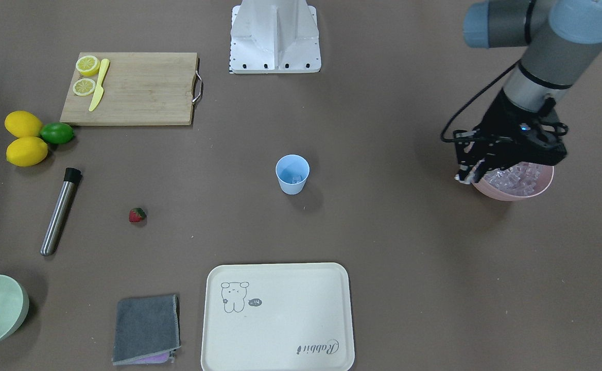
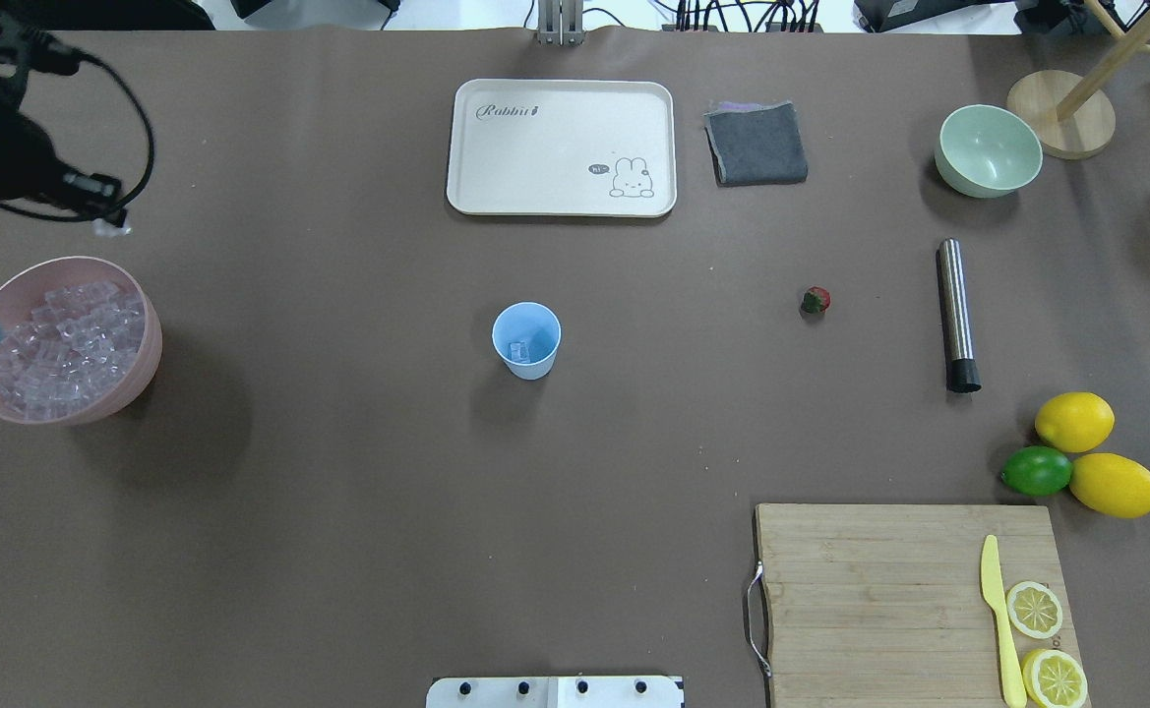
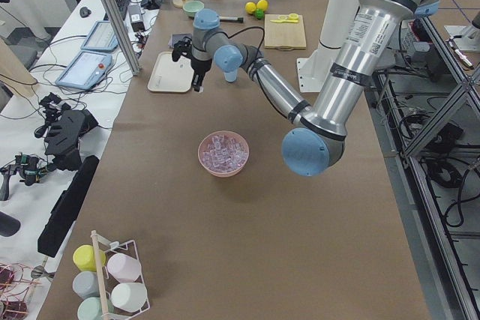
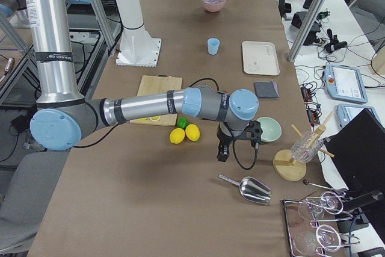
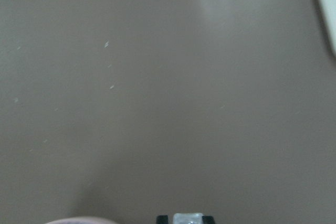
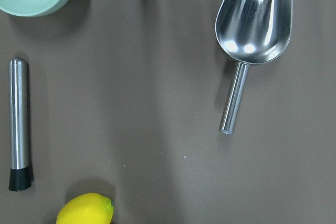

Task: Mash ice and strawberries in cup
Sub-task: 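Lift the ice cube and carry it with the left gripper over the blue cup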

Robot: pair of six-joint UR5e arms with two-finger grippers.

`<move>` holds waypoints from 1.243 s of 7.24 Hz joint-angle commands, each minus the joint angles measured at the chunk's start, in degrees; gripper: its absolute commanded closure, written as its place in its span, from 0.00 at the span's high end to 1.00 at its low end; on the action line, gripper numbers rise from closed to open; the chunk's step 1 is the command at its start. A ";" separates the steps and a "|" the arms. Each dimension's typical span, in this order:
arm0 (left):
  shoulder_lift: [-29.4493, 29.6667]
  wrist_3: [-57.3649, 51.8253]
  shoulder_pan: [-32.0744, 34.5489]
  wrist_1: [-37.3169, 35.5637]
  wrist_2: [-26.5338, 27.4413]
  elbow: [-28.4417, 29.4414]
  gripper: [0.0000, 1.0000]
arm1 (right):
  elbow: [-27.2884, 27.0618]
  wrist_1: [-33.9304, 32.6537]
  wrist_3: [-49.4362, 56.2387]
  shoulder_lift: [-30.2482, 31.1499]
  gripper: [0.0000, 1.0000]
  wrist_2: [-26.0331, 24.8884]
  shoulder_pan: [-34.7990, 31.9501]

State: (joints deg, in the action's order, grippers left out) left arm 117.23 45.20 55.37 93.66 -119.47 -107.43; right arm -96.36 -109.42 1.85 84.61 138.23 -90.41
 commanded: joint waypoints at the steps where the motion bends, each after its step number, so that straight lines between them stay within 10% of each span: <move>1: 5.63 12.92 -7.09 11.19 0.64 3.95 0.00 | 0.64 0.00 0.00 -0.49 1.00 -0.32 -0.03; 3: 8.34 19.72 -12.01 23.54 5.08 11.33 0.00 | 0.64 0.00 0.00 -0.32 1.00 -0.33 -0.03; 9: 9.94 23.71 -24.88 23.93 16.64 12.59 0.00 | 0.91 0.00 0.09 0.12 1.00 -0.33 -0.21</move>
State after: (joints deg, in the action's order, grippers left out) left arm 127.30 68.82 31.19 117.67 -103.37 -94.95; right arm -95.48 -109.42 1.90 84.73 137.90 -90.50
